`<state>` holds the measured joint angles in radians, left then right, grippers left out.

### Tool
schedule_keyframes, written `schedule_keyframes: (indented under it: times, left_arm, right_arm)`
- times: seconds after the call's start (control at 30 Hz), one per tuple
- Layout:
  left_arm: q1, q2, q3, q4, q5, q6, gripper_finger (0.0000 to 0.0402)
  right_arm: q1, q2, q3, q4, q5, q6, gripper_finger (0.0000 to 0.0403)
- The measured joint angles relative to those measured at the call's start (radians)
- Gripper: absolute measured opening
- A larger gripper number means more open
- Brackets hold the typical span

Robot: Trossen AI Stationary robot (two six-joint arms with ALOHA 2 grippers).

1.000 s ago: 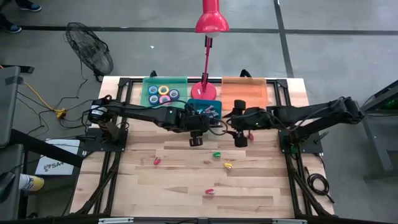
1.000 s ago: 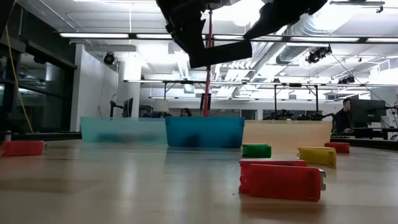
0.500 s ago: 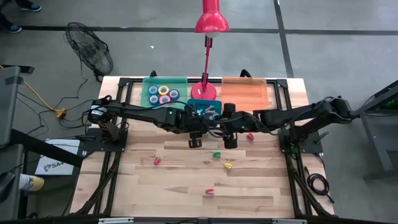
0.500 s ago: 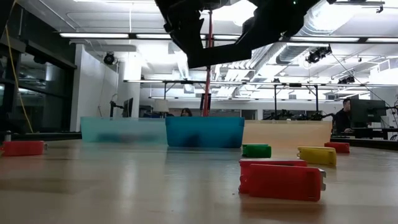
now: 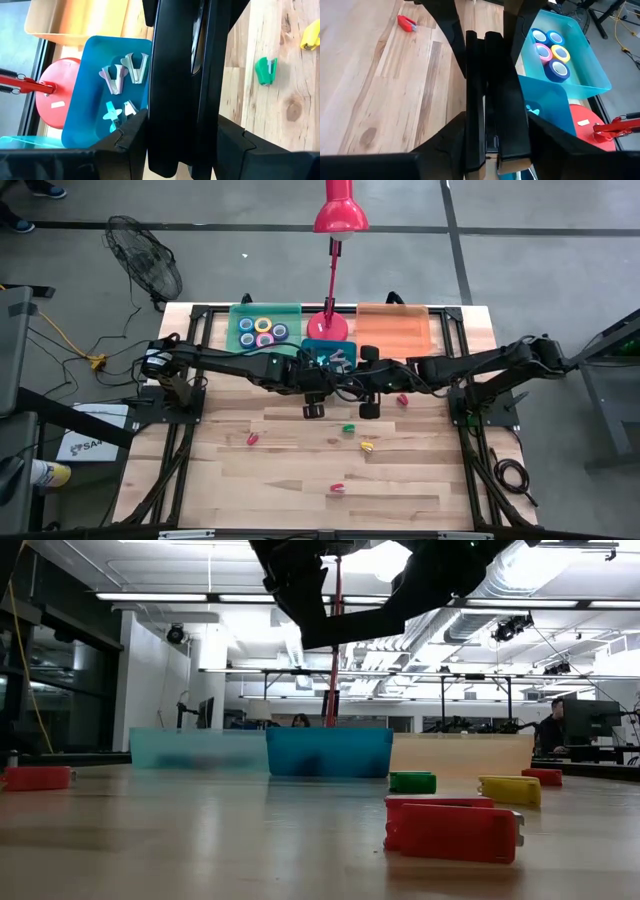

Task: Pick and place Stapler, Stapler remover, tape
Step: Put the black stapler into the orange bin

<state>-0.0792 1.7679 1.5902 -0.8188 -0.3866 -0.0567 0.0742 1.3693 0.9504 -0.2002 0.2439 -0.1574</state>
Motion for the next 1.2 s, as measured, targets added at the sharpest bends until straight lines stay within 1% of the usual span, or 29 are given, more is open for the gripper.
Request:
schedule_keyframes:
  times: [0.2, 0.37, 0.57, 0.6, 0.63, 0.8, 0.83, 0.9, 0.97, 1.2]
  left_arm:
    - [0.000, 0.000, 0.000, 0.000, 0.004, 0.001, 0.0157]
    - [0.000, 0.000, 0.000, -0.004, 0.009, 0.005, 0.0157]
    - [0.002, 0.000, 0.000, -0.006, 0.034, 0.016, 0.0157]
    - [0.002, 0.000, 0.000, -0.006, 0.033, 0.017, 0.0163]
    - [0.001, 0.000, 0.000, -0.006, 0.031, 0.021, 0.0183]
    - [0.002, 0.000, 0.000, -0.005, -0.014, 0.026, 0.0338]
    - [0.002, 0.000, 0.000, -0.009, -0.026, 0.027, 0.0363]
    - [0.002, 0.000, 0.000, -0.016, -0.044, 0.026, 0.0386]
    - [0.002, 0.000, 0.000, -0.033, -0.054, 0.026, 0.0380]
    - [0.002, 0.000, 0.001, -0.134, -0.118, -0.003, 0.0330]
  right_arm:
    - [0.000, 0.000, 0.000, -0.001, -0.007, 0.005, 0.0153]
    - [0.001, 0.000, 0.000, -0.002, -0.011, 0.042, 0.0153]
    - [0.002, 0.000, 0.000, -0.004, -0.016, 0.068, 0.0153]
    - [0.002, 0.000, 0.000, -0.005, -0.016, 0.069, 0.0153]
    - [0.001, 0.000, 0.000, -0.006, -0.016, 0.076, 0.0153]
    - [-0.004, 0.000, 0.000, -0.043, -0.026, 0.136, 0.0153]
    - [-0.007, 0.000, 0.000, -0.056, -0.027, 0.146, 0.0153]
    - [-0.009, 0.000, 0.000, -0.089, -0.026, 0.168, 0.0153]
    - [-0.015, 0.000, 0.000, -0.121, -0.018, 0.190, 0.0153]
    - [-0.071, -0.010, 0.000, -0.255, -0.004, 0.265, 0.0153]
